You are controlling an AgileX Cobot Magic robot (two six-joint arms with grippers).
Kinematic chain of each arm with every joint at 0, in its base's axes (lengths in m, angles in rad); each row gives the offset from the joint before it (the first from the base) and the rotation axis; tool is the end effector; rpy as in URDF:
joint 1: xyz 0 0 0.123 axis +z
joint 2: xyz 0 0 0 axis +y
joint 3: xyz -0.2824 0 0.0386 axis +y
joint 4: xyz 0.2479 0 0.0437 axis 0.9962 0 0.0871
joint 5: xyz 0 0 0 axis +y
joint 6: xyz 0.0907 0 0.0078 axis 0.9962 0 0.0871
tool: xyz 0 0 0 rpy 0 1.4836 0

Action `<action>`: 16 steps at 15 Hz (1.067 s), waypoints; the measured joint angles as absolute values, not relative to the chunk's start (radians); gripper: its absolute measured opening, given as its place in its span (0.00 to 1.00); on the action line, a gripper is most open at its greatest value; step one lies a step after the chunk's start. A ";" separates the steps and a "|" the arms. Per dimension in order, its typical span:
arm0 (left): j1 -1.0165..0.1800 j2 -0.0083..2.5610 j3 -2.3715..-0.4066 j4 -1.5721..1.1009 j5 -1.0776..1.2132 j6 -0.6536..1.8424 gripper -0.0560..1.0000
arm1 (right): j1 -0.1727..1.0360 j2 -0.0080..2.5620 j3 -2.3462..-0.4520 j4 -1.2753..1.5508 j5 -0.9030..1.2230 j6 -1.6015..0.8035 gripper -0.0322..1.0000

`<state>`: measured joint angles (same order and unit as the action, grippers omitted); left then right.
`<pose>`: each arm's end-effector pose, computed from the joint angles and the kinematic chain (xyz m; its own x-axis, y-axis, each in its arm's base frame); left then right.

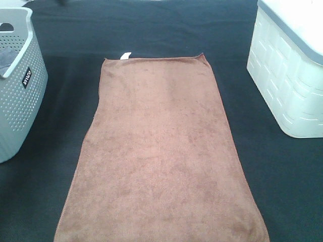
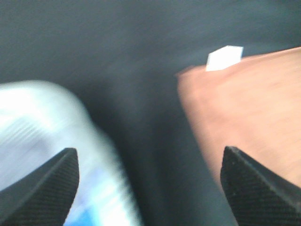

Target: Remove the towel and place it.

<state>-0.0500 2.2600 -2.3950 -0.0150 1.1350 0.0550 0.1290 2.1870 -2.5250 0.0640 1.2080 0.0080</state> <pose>0.5040 -0.0265 0.3210 -0.7864 0.0881 -0.6114 0.0967 0.9951 0.0190 0.4738 0.0670 0.3904 -0.7038 -0.0604 -0.7078 -0.1489 0.9868 0.0639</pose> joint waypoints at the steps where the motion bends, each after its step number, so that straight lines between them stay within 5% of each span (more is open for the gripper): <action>1: 0.003 2.236 -2.395 -0.015 1.185 0.054 0.77 | 0.112 2.153 -2.519 0.034 1.209 0.020 0.79; 5: 0.083 2.116 -2.298 -0.082 1.208 0.075 0.77 | 0.102 1.927 -2.264 0.025 1.210 0.040 0.79; 11: 0.085 1.602 -1.637 -0.060 1.124 0.097 0.77 | 0.103 1.290 -1.474 0.045 1.219 0.077 0.79; 16: 0.085 1.108 -1.213 -0.063 1.020 0.092 0.77 | 0.103 0.803 -1.080 0.048 1.222 0.136 0.79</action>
<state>0.0850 1.1080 -1.2130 -0.0630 1.0200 0.0920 0.1030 0.8030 -1.0800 0.0480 1.2220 0.1360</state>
